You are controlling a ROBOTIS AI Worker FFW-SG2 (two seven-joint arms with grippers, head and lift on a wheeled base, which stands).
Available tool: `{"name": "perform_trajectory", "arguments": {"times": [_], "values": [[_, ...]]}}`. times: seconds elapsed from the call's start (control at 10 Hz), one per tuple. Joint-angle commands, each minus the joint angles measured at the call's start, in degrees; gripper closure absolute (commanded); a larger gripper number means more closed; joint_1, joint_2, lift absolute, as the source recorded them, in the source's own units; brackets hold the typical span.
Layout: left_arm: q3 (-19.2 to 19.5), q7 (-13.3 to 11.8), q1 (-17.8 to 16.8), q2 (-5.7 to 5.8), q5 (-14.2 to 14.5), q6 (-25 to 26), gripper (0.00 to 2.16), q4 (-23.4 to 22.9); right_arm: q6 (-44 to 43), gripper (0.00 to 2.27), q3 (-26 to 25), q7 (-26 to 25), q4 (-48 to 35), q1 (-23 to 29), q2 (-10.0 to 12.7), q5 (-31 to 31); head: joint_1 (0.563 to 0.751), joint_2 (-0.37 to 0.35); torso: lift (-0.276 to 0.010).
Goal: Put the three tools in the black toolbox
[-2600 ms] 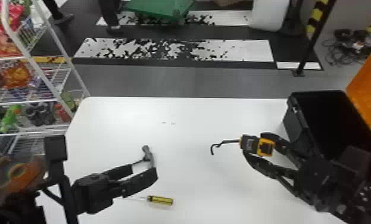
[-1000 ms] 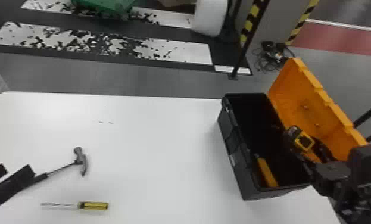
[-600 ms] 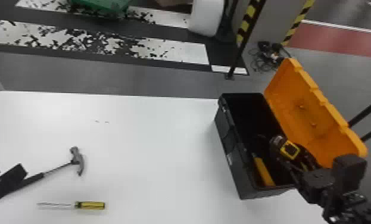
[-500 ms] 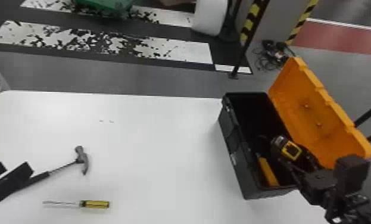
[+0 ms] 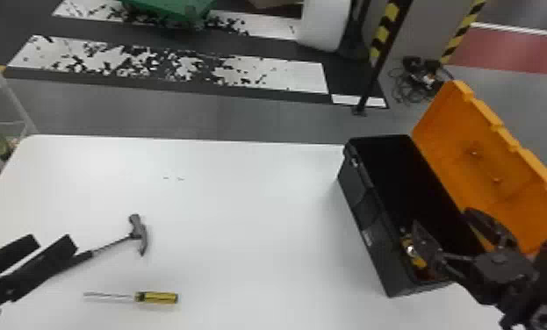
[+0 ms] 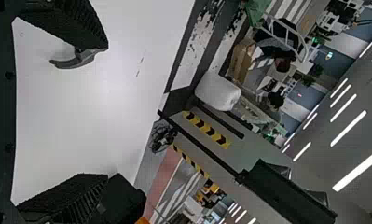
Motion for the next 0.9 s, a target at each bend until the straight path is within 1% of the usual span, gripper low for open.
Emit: {"name": "perform_trajectory", "arguments": {"times": [0.0,0.1,0.2,0.3,0.5,0.6,0.7,0.8], "values": [[-0.42,0.14,0.00,-0.43,-0.30,0.07,0.00,-0.49,-1.32,0.04,-0.24,1.82,-1.45,1.08,0.58,-5.78,0.695,-0.130,-0.055],[-0.68,0.32,0.00,-0.78,-0.56,0.07,0.00,-0.58,-2.55,0.04,-0.24,3.23,-2.60,1.96,1.90,-8.86,0.695,-0.122,-0.055],[-1.38,0.49,0.00,-0.95,-1.27,0.07,0.00,-0.58,-2.72,0.05,0.55,5.60,-3.91,2.40,4.09,-10.71,0.695,-0.105,-0.055],[-1.74,0.76,0.08,-1.13,-1.70,0.07,0.01,-0.49,-3.25,0.05,2.49,6.57,-4.79,2.75,5.94,-10.88,0.695,-0.083,-0.055],[-2.09,0.67,0.08,-1.66,-2.58,0.07,0.04,0.13,-5.53,0.04,5.56,7.63,-4.79,2.84,7.26,-10.79,0.695,-0.041,-0.055],[-2.09,0.67,-0.09,-1.57,-2.67,-0.11,0.06,1.18,-7.64,0.05,6.53,7.80,-4.18,2.84,7.70,-10.88,0.695,-0.011,-0.055],[-3.14,0.76,-0.09,-1.66,-3.29,-0.11,0.06,2.24,-10.46,0.05,7.41,7.80,-3.48,2.93,8.49,-11.14,0.695,0.012,-0.055],[-4.11,0.76,-0.36,-1.66,-3.73,-0.28,0.07,2.94,-13.44,0.05,8.02,7.71,-2.60,2.84,9.19,-11.94,0.695,0.020,-0.055]]}}
